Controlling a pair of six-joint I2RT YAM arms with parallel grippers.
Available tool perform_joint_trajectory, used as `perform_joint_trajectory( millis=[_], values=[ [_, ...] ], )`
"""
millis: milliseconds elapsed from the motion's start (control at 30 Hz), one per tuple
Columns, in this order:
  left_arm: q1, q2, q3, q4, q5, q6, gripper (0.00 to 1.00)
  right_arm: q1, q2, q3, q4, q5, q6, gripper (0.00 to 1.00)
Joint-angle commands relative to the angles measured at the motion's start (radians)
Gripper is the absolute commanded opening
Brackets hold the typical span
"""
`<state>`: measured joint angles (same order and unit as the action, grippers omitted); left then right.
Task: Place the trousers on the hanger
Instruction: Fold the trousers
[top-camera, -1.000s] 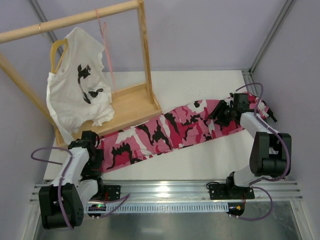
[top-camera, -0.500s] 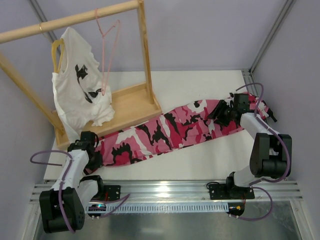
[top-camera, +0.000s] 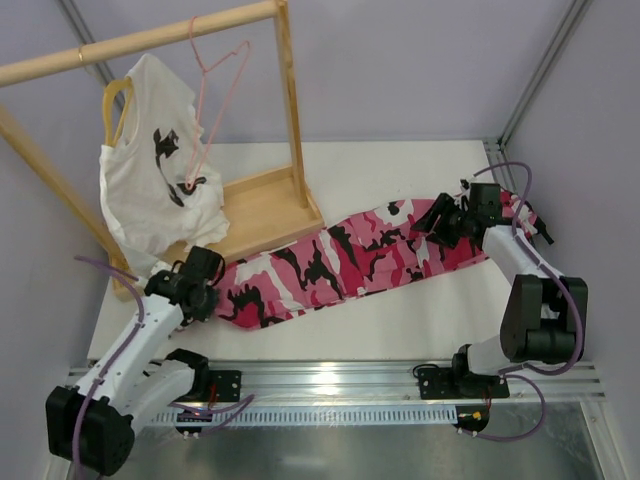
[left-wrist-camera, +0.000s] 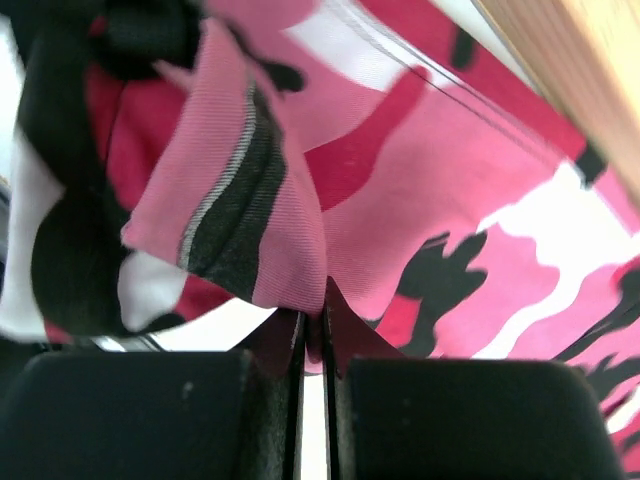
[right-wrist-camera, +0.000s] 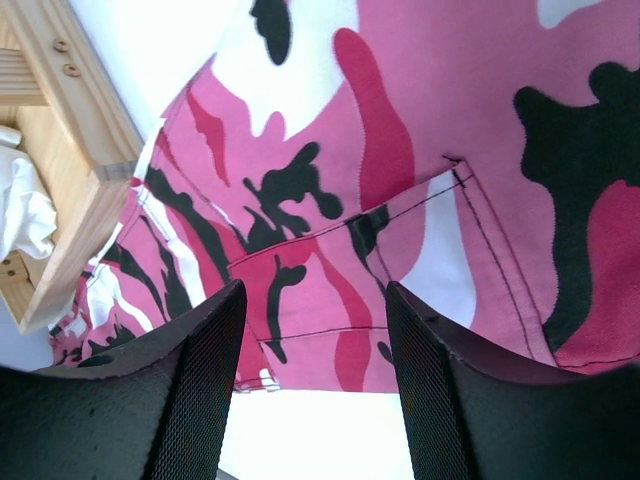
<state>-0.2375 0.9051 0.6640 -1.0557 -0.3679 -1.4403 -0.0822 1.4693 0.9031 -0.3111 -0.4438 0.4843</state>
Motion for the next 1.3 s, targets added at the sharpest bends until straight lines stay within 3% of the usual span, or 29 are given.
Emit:
perform_joint_trajectory(
  millis=[0, 167, 300, 333, 367, 433, 567, 600, 667, 833, 967, 1100, 1267],
  values=[
    [-0.170, 0.023, 0.051, 0.020, -0.109, 0.020, 0.01, 0.010, -0.076, 0.005, 0.012, -0.032, 0.013, 0.61],
    [-0.406, 0.207, 0.172, 0.074, -0.201, 0.075, 0.01, 0.010, -0.112, -0.012, -0.028, -0.029, -0.015, 0.63],
    [-0.673, 0.514, 0.353, 0.051, -0.296, 0.148, 0.04, 0.016, -0.129, -0.015, -0.040, -0.084, -0.033, 0.67],
    [-0.707, 0.581, 0.423, 0.040, -0.308, 0.170, 0.08, 0.022, -0.130, -0.010, -0.051, -0.094, -0.041, 0.68],
    [-0.738, 0.636, 0.463, 0.022, -0.322, 0.179, 0.20, 0.028, -0.142, -0.013, -0.071, -0.096, -0.049, 0.70],
    [-0.831, 0.771, 0.546, -0.004, -0.371, 0.227, 0.27, 0.035, -0.168, -0.027, -0.075, -0.098, -0.053, 0.71],
    [-0.953, 0.850, 0.586, 0.081, -0.372, 0.348, 0.52, 0.036, -0.208, -0.049, -0.088, -0.090, -0.058, 0.72],
    [-0.971, 0.847, 0.580, 0.109, -0.356, 0.372, 0.54, 0.036, -0.213, -0.052, -0.082, -0.102, -0.055, 0.72],
    [-0.974, 0.815, 0.544, 0.214, -0.278, 0.438, 0.62, 0.048, -0.216, -0.061, -0.054, -0.121, -0.036, 0.72],
    [-0.976, 0.689, 0.476, 0.376, -0.131, 0.515, 0.67, 0.148, -0.198, -0.024, -0.002, -0.159, -0.032, 0.72],
    [-0.961, 0.556, 0.486, 0.274, -0.166, 0.466, 0.71, 0.277, -0.129, 0.083, 0.007, -0.141, -0.010, 0.72],
    [-0.788, 0.413, 0.511, 0.038, -0.111, 0.391, 0.71, 0.493, -0.020, 0.175, 0.041, -0.086, 0.045, 0.72],
    [-0.594, 0.260, 0.445, -0.035, -0.049, 0.360, 0.71, 0.656, 0.127, 0.264, 0.114, 0.028, 0.095, 0.72]
  ],
)
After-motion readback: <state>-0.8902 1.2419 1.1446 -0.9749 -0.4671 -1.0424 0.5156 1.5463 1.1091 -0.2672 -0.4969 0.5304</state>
